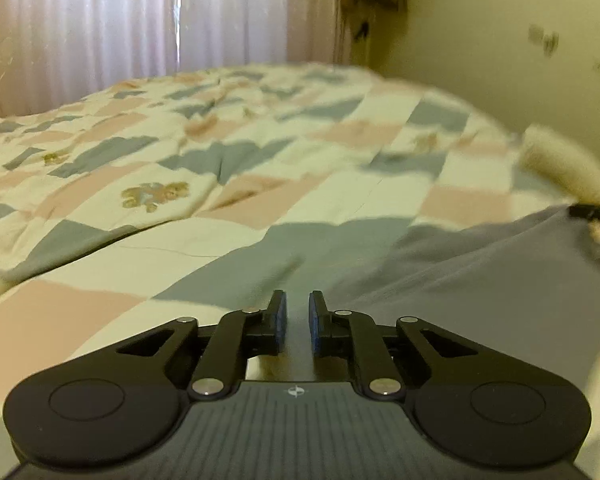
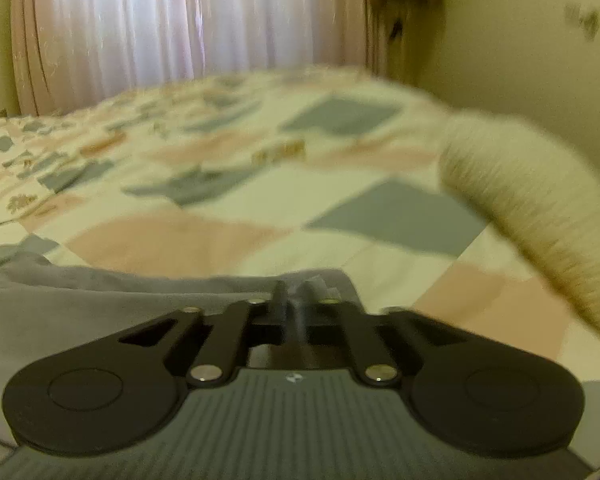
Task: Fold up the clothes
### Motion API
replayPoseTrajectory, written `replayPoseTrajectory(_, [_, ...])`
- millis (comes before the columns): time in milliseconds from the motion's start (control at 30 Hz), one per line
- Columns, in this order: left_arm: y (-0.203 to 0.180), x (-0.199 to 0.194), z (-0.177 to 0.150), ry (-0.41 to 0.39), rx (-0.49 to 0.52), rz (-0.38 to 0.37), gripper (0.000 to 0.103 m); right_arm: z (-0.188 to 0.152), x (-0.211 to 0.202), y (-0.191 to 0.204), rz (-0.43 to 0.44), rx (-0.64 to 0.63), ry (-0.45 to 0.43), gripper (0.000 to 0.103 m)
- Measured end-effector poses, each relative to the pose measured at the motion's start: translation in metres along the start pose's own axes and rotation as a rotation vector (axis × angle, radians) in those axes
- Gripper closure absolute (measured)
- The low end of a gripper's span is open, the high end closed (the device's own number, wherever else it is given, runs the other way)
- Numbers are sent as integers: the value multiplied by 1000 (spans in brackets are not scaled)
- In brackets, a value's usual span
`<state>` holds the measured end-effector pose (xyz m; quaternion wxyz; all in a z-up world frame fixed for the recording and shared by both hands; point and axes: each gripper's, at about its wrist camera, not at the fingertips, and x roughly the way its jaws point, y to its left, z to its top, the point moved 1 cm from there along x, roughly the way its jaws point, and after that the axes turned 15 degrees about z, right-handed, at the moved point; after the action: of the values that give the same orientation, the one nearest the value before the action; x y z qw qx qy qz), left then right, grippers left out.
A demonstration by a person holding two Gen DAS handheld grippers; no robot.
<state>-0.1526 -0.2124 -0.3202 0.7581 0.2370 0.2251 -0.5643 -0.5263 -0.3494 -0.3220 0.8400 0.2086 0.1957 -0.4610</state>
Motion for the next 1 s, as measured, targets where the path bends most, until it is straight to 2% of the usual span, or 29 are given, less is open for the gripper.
replayPoseTrajectory(33, [-2, -14, -4, -12, 0, -30, 89, -2, -12, 12, 2, -19, -32, 58])
replayPoseTrajectory(67, [-4, -28, -8, -24, 0, -59, 89, -8, -23, 23, 19, -35, -55, 58])
replayPoseTrajectory(133, [-22, -46, -22, -21, 63, -149, 86, -21, -32, 38, 58, -57, -25, 58])
replayPoseTrajectory(200, [-40, -51, -44, 1, 176, -128, 85, -32, -26, 40, 40, -85, 43, 58])
replayPoseTrajectory(267, [-30, -47, -55, 28, 164, -96, 89, -42, -22, 29, -24, -80, 84, 65])
replayPoseTrajectory(300, [-24, -45, -61, 42, 157, -79, 95, -41, -28, 22, -24, -26, 63, 68])
replayPoseTrajectory(333, [-13, -46, -55, 47, 113, -73, 94, -40, -35, 16, -24, 29, 42, 70])
replayPoseTrajectory(367, [-1, -48, -50, 53, 69, -67, 94, -36, -45, 17, -41, 52, 24, 66])
replayPoseTrajectory(400, [11, -49, -44, 58, 25, -61, 91, -34, -53, 25, -67, 31, 2, 62])
replayPoseTrajectory(433, [21, -49, -39, 51, 5, -23, 83, -32, -61, 34, -93, 9, -19, 60])
replayPoseTrajectory(467, [30, -46, -33, 53, -17, 1, 71, -32, -70, 47, -95, -16, -45, 60])
replayPoseTrajectory(500, [38, -39, -29, 79, -61, -40, 63, -34, -78, 66, -54, -27, -75, 60])
replayPoseTrajectory(567, [53, -25, -19, 130, -150, -122, 56, -40, -94, 105, 40, -50, -122, 51])
replayPoseTrajectory(600, [59, -13, -17, 170, -210, -181, 49, -47, -100, 131, 98, -69, -126, 49])
replayPoseTrajectory(667, [66, 11, -17, 244, -297, -252, 46, -60, -97, 182, 223, -131, -97, 39])
replayPoseTrajectory(733, [69, 29, -17, 279, -338, -287, 43, -73, -91, 231, 331, -213, -64, 37])
replayPoseTrajectory(767, [70, 34, -17, 286, -348, -299, 42, -81, -88, 254, 376, -264, -46, 33])
replayPoseTrajectory(833, [71, 44, -14, 298, -358, -326, 41, -96, -74, 295, 359, -423, -2, 26])
replayPoseTrajectory(933, [67, 52, -12, 298, -344, -345, 43, -109, -62, 327, 347, -531, 13, 25])
replayPoseTrajectory(1000, [65, 60, -11, 308, -334, -353, 51, -117, -51, 343, 301, -613, 24, 26])
